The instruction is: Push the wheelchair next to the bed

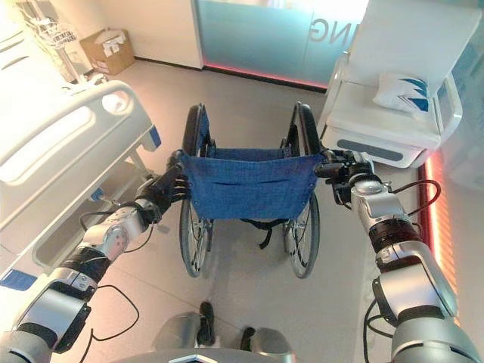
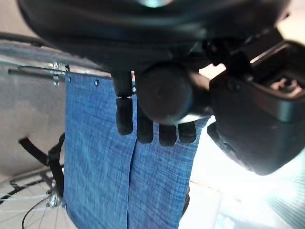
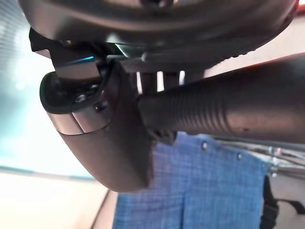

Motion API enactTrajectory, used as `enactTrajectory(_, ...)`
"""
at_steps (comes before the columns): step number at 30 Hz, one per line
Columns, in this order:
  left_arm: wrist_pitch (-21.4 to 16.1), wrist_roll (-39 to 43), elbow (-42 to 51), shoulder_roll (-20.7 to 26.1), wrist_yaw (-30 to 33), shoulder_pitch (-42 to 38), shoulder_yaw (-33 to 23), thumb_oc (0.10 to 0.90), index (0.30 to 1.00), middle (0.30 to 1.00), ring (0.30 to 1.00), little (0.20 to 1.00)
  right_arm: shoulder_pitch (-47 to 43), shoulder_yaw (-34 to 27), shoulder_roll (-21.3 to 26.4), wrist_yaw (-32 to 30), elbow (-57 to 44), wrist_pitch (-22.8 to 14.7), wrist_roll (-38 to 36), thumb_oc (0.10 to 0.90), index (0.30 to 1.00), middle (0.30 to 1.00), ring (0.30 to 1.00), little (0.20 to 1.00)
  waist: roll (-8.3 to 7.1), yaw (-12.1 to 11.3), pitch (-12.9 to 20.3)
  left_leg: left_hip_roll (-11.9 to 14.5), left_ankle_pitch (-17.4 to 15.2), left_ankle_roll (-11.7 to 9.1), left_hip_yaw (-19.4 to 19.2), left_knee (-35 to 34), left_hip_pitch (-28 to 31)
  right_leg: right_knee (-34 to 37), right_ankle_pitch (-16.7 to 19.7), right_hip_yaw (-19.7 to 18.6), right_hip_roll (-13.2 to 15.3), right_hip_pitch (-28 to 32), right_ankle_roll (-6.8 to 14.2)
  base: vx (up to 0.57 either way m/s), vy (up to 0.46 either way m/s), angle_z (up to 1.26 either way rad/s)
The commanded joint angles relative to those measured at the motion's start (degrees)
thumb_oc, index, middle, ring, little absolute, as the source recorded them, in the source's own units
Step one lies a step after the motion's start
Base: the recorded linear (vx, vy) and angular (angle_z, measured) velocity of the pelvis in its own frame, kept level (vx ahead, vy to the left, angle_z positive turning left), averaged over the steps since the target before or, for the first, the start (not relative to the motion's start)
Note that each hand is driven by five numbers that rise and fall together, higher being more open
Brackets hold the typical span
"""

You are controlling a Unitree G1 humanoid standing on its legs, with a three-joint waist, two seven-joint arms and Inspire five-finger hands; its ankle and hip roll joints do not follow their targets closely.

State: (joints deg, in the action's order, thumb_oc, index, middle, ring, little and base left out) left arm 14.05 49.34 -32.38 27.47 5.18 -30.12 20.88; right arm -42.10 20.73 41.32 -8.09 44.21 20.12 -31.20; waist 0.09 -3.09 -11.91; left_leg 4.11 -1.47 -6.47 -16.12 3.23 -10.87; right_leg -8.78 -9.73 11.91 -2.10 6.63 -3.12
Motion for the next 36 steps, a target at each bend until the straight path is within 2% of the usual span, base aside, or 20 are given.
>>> enactTrajectory(1,-5.49,0.89,3.05,1.53,1.08,-1.78,-3.46,0.4,0.3,0.3,0.3,0.3,-3.21,1.47,0.71,5.53,-4.71,-6.71,0.71,0.4,0.3,0.3,0.3,0.3,-0.1,-1.8,3.39,-2.62,10.18,2.45,0.02,0.64,-2.42,0.12,-2.67,-0.37,0.48,7.57,4.97,0.43,0.008,-0.24)
enactTrajectory(2,-5.3,1.03,3.19,1.67,0.88,-1.57,-3.78,0.4,0.3,0.3,0.3,0.3,-3.39,1.43,0.6,6.21,-4.21,-7.19,0.9,0.4,0.3,0.3,0.3,0.3,-0.21,-2.17,3.68,-2.94,9.19,2.95,0.17,0.83,-2.31,-0.11,-3.02,-0.31,0.77,7.63,5.18,0.46,0.01,-0.33)
enactTrajectory(4,-5.02,0.46,3.53,2.45,-0.85,-0.89,-4.39,0.4,0.3,0.3,0.3,0.3,-3.27,0.89,-0.44,7.79,-3.17,-8.56,1.79,0.4,0.3,0.3,0.3,0.3,-1.61,-4.23,4.54,-4.57,3.83,4.85,1.89,6.04,-2.62,-2.81,-5.62,1.64,4.39,8.85,6.58,0.39,0.003,-0.59)
enactTrajectory(5,-4.82,-0.34,3.82,2.66,-1.82,-0.87,-4.44,0.4,0.3,0.3,0.3,0.3,-2.92,0.55,-0.84,7.52,-2.95,-8.98,1.93,0.4,0.3,0.3,0.3,0.3,-1.62,-5.34,4.83,-4.53,3.35,6.26,1.83,7.1,-3.08,-4.49,-4.56,3.08,5.3,8.82,7.08,0.28,0.018,-0.52)
enactTrajectory(7,-4.39,-0.42,4.35,2.77,-2.67,-0.92,-4.27,0.4,0.3,0.3,0.3,0.3,-2.53,0.06,-1.0,7.2,-2.88,-9.05,1.67,0.4,0.3,0.3,0.3,0.3,-2.14,-6.04,5.16,-5.38,2.22,7.3,1.79,7.61,-2.74,-7.34,-2.82,4.6,7.11,8.52,8.39,0.22,0.073,-0.28)
enactTrajectory(8,-4.26,-1.1,5.14,2.69,-3.14,-0.76,-4.05,0.4,0.3,0.3,0.3,0.3,-1.92,-0.69,-1.24,7.47,-2.83,-9.34,2.2,0.4,0.3,0.3,0.3,0.3,-2.33,-6.78,5.41,-6.65,1.34,8.51,2.76,7.37,-1.58,-15.09,1.52,6.4,10.61,6.99,10.26,0.32,0.154,-0.15)
enactTrajectory(9,-4.28,-1.36,5.56,2.52,-3.3,-0.52,-3.8,0.4,0.3,0.3,0.3,0.3,-1.53,-1.07,-1.21,7.8,-2.77,-9.59,2.36,0.4,0.3,0.3,0.3,0.3,-2.22,-7.07,5.47,-7.56,0.99,9.06,3.96,7.0,-0.65,-20.3,4.33,6.42,12.56,5.37,10.92,0.4,0.209,-0.13)
enactTrajectory(11,-3.47,-2.31,6.84,1.93,-3.53,0.32,-3.51,0.4,0.3,0.3,0.3,0.3,-0.83,-1.94,-1.11,8.97,-2.3,-10.41,2.9,0.4,0.3,0.3,0.3,0.3,-1.29,-6.93,5.74,-8.84,0.21,9.85,6.24,6.39,1.79,-30.39,7.77,4.78,13.96,1.59,11.02,0.35,0.164,-0.08)
enactTrajectory(13,-3.19,-2.71,7.24,1.24,-4.05,1.12,-3.11,0.4,0.3,0.3,0.3,0.3,-1.3,-1.94,-1.35,10.09,-1.52,-10.97,3.24,0.4,0.3,0.3,0.3,0.3,-0.71,-6.66,5.85,-9.73,-0.48,10.31,7.59,5.52,4.23,-33.78,9.42,4.58,15.4,-1.59,10.57,0.31,0.075,0.3)
enactTrajectory(15,-2.94,-3.39,7.16,0.57,-5.29,1.37,-2.72,0.4,0.3,0.3,0.3,0.3,-2.88,-1.71,-1.65,10.56,-0.45,-10.94,3.91,0.4,0.3,0.3,0.3,0.3,-0.36,-6.71,5.76,-9.97,-0.87,10.43,8.39,5.1,5.8,-29.12,8.16,5.54,16.27,-3.06,9.69,0.29,-0.076,0.1)
enactTrajectory(18,-3.07,-3.98,7.0,0.64,-8.58,1.6,-1.87,0.4,0.3,0.3,0.3,0.3,-5.28,-1.55,-1.29,10.62,0.68,-11.26,3.43,0.4,0.3,0.3,0.3,0.3,0.2,-6.21,5.09,-9.54,-1.4,9.21,10.77,4.85,8.11,-17.38,5.86,5.74,15.18,-5.72,9.02,0.25,-0.207,-0.05)
enactTrajectory(20,-3.8,-3.64,8.51,1.14,-9.04,2.09,-0.58,0.4,0.3,0.3,0.3,0.3,-5.54,-1.0,-0.55,9.93,0.21,-12.42,2.61,0.4,0.3,0.3,0.3,0.3,-0.14,-4.8,4.37,-9.64,-2.89,8.66,12.54,5.39,9.32,-6.85,9.72,3.13,15.01,-9.72,10.05,0.24,-0.334,0.0)
enactTrajectory(21,-3.97,-3.62,9.61,1.6,-8.85,1.83,0.06,0.4,0.3,0.3,0.3,0.3,-5.39,-0.79,0.06,9.57,-0.93,-13.31,2.0,0.4,0.3,0.3,0.3,0.3,-1.24,-3.07,3.32,-10.47,-5.69,8.76,14.05,5.84,10.65,-0.93,15.63,-0.47,15.58,-14.07,12.44,0.25,-0.336,0.11)
enactTrajectory(24,-3.65,-3.04,9.61,2.05,-8.85,0.92,0.41,0.4,0.3,0.3,0.3,0.3,-6.7,-1.01,0.52,10.83,-0.68,-13.4,2.01,0.4,0.3,0.3,0.3,0.3,-1.75,-1.89,2.39,-10.71,-8.83,8.94,15.81,6.55,12.89,4.9,19.1,-1.4,15.99,-17.01,14.05,0.31,-0.304,0.69)
enactTrajectory(28,-3.04,-3.25,8.9,1.36,-10.12,0.9,0.4,0.4,0.3,0.3,0.3,0.3,-10.4,0.17,0.22,12.76,1.6,-12.54,3.15,0.4,0.3,0.3,0.3,0.3,-2.59,-1.71,2.14,-10.3,-12.69,9.06,17.5,9.55,15.31,3.53,19.77,-2.8,16.26,-17.64,14.15,0.36,-0.351,0.66)
enactTrajectory(30,-2.79,-3.29,8.92,0.87,-10.48,1.16,0.5,0.4,0.3,0.3,0.3,0.3,-10.76,0.49,0.86,13.18,2.47,-12.38,3.59,0.4,0.3,0.3,0.3,0.3,-3.06,-1.57,2.53,-9.82,-13.6,8.67,17.85,11.64,14.92,2.18,18.52,-3.66,16.33,-16.5,14.31,0.3,-0.396,0.72)
enactTrajectory(32,-2.32,-2.44,9.6,0.66,-9.57,1.87,0.5,0.4,0.3,0.3,0.3,0.3,-10.61,1.58,1.47,13.42,3.37,-13.04,4.05,0.4,0.3,0.3,0.3,0.3,-3.09,-1.23,3.22,-7.78,-14.41,7.39,18.1,14.31,15.54,-1.87,15.26,-4.1,15.21,-15.67,13.79,0.3,-0.42,1.24)
enactTrajectory(34,-2.26,-1.92,9.44,0.68,-8.69,1.95,0.17,0.4,0.3,0.3,0.3,0.3,-10.69,2.32,1.8,13.16,2.47,-12.7,3.54,0.4,0.3,0.3,0.3,0.3,-3.08,-0.72,3.57,-6.18,-13.39,6.36,17.84,15.83,16.31,-2.98,13.61,-4.02,14.43,-15.49,13.06,0.23,-0.307,0.94)
enactTrajectory(35,-2.18,-0.85,9.33,0.84,-7.42,2.18,-0.04,0.4,0.3,0.3,0.3,0.3,-10.79,2.83,1.99,13.03,1.49,-12.26,3.03,0.4,0.3,0.3,0.3,0.3,-2.95,-0.27,4.11,-4.88,-10.87,5.31,17.73,17.84,16.59,-3.59,12.23,-3.26,13.58,-14.88,11.7,0.3,-0.422,0.59)
enactTrajectory(36,-2.35,-0.34,9.05,0.52,-6.85,2.29,-0.44,0.4,0.3,0.3,0.3,0.3,-11.13,3.39,2.0,12.06,1.2,-12.05,2.64,0.4,0.3,0.3,0.3,0.3,-2.74,0.02,4.44,-4.02,-6.52,4.32,17.31,22.99,15.58,-3.96,10.42,-2.8,11.87,-13.82,9.66,0.29,-0.443,0.67)
